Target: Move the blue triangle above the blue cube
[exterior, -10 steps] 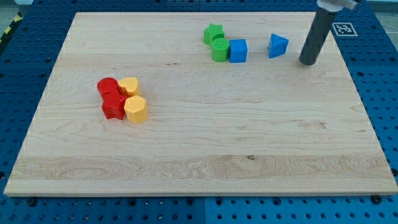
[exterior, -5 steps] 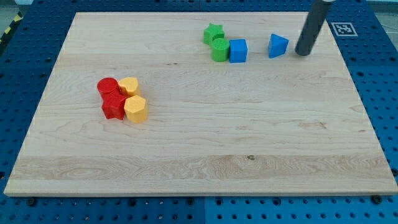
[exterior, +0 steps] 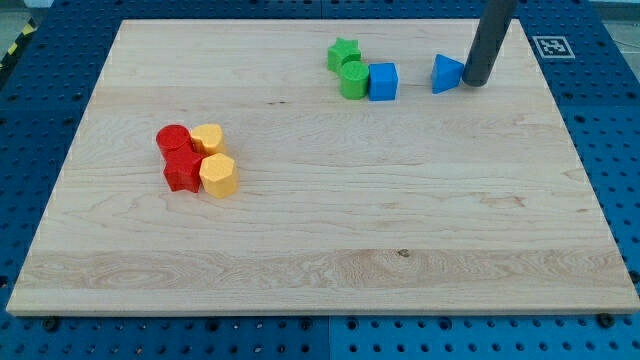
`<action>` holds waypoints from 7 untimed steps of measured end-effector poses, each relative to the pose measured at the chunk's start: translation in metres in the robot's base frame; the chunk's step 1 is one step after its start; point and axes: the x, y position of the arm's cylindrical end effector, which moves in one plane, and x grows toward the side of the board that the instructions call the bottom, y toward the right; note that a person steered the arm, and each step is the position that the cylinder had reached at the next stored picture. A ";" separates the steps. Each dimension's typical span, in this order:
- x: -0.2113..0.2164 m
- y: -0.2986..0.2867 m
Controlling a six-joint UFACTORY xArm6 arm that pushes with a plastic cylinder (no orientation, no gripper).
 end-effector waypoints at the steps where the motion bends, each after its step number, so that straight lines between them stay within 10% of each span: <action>1: -0.001 -0.005; 7: 0.018 -0.028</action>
